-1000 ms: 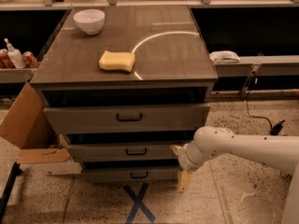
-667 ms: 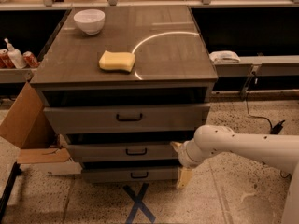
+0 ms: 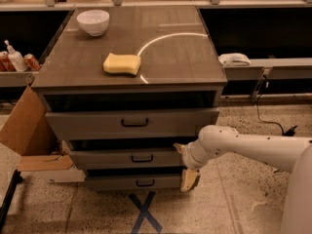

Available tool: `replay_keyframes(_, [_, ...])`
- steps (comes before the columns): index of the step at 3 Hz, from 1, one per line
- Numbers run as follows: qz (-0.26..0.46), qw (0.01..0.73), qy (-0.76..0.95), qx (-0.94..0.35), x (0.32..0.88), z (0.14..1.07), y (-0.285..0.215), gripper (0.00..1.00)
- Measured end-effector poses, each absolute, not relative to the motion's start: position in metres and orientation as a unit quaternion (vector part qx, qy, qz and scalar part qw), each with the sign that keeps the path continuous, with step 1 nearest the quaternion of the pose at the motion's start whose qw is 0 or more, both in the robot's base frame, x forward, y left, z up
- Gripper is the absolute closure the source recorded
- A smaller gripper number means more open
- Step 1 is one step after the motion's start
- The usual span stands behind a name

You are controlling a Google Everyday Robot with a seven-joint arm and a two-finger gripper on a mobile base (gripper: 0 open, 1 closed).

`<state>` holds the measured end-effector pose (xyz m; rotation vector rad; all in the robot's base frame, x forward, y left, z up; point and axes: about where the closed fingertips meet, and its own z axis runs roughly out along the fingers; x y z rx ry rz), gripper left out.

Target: Open middle drawer

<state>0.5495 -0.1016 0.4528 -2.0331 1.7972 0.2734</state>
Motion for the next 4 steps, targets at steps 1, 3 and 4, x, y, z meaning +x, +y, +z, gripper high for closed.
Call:
replay_keyframes(1, [0.101,0.209,0.629,-0.741,0.560,0.446,-0.095,0.00])
replay_keyframes(3, [0.104,0.211,0.615,-0.752,0.578,0.429,-0.087,0.00])
replay_keyframes(4, [0.112,0.206,0.613,-0.755,0.580,0.418,-0.083,0.15])
